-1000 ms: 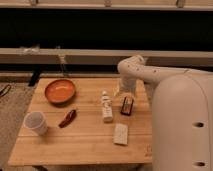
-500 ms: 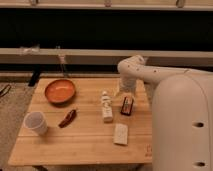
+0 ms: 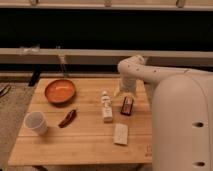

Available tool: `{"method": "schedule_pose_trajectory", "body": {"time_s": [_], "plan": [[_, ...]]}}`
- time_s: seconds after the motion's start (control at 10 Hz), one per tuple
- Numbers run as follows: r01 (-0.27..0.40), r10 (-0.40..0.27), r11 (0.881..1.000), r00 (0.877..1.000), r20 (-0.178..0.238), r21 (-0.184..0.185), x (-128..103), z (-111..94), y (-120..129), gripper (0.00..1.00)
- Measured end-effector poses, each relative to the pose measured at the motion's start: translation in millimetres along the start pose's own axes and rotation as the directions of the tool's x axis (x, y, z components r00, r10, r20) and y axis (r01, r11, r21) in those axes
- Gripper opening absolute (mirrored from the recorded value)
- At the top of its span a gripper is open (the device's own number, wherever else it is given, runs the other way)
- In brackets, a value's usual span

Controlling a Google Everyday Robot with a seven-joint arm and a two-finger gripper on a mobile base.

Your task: Place the pepper in the ceramic bowl

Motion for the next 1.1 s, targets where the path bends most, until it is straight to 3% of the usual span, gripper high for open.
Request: {"method": "schedule_pose_trajectory", "body": {"time_s": [0.2, 0.3, 0.5, 0.8, 0.9, 1.1], "plan": [[0.036, -0.037, 0.999, 0.999, 0.021, 0.009, -1, -16, 18, 0.8], [0.075, -0.076, 0.997, 0.996, 0.042, 0.022, 2, -33, 41, 0.8], [0.141, -0.142, 0.99, 0.989, 0.048, 0.023, 15, -45, 83, 0.8], [0.263, -0.263, 0.965, 0.965, 0.007, 0.0, 50, -45, 158, 0.8], [0.319, -0.319, 0.948, 0.948, -0.016, -0.015, 67, -39, 194, 0.8], [0.37, -0.371, 0.929, 0.928, -0.044, -0.025, 81, -25, 229, 0.8]]}}
